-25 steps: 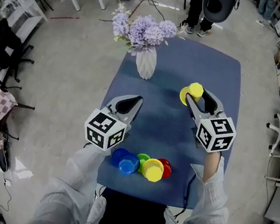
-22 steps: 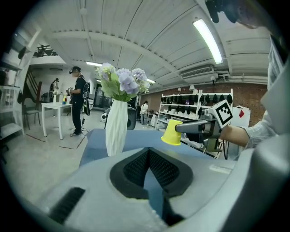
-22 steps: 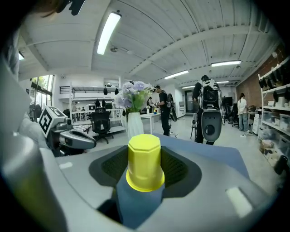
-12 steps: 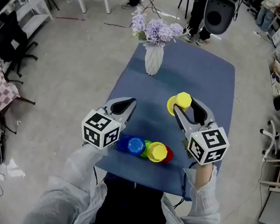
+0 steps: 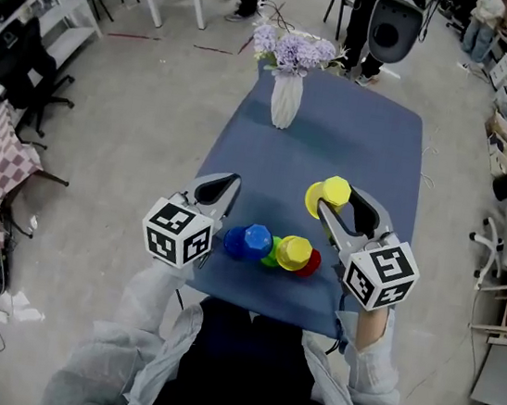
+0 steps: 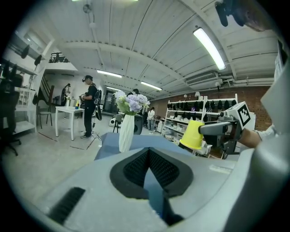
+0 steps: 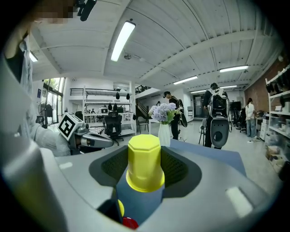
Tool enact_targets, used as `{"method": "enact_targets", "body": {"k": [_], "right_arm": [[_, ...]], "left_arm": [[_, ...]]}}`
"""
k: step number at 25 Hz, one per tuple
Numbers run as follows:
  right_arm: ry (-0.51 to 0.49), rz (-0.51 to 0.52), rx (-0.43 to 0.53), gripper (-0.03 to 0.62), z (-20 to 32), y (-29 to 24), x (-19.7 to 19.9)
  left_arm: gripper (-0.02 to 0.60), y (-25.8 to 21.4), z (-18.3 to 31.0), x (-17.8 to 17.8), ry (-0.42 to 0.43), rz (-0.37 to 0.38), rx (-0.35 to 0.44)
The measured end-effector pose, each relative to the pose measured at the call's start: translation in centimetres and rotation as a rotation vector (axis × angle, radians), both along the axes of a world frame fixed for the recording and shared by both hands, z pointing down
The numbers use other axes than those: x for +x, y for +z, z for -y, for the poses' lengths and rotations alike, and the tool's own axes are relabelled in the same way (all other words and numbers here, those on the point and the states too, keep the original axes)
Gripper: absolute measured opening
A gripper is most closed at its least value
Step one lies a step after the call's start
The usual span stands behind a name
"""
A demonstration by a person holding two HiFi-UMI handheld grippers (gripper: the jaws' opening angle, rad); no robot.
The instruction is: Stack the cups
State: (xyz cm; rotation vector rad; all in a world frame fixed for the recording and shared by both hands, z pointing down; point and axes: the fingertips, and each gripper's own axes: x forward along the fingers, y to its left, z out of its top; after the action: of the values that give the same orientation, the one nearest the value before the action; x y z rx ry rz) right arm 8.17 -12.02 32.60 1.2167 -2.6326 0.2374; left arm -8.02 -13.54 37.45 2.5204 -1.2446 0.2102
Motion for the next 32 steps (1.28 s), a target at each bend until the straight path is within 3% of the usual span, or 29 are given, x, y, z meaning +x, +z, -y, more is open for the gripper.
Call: {"method": "enact_targets", "body": {"k": [12,32], "right_arm": [[0.012,0.042,0.000,0.235,-5.1,-0.7,-1.3],[-0.119,0.090,0.026,0.233,-8.6,-0.2,-6.6]], "left_arm": [[-0.002,-0.3,-5.1,-0.8,-0.025,-0.027,0.000],[-0.002,2.0,-7.4,-2.2,-0.068,-0.042,-0.052]]}}
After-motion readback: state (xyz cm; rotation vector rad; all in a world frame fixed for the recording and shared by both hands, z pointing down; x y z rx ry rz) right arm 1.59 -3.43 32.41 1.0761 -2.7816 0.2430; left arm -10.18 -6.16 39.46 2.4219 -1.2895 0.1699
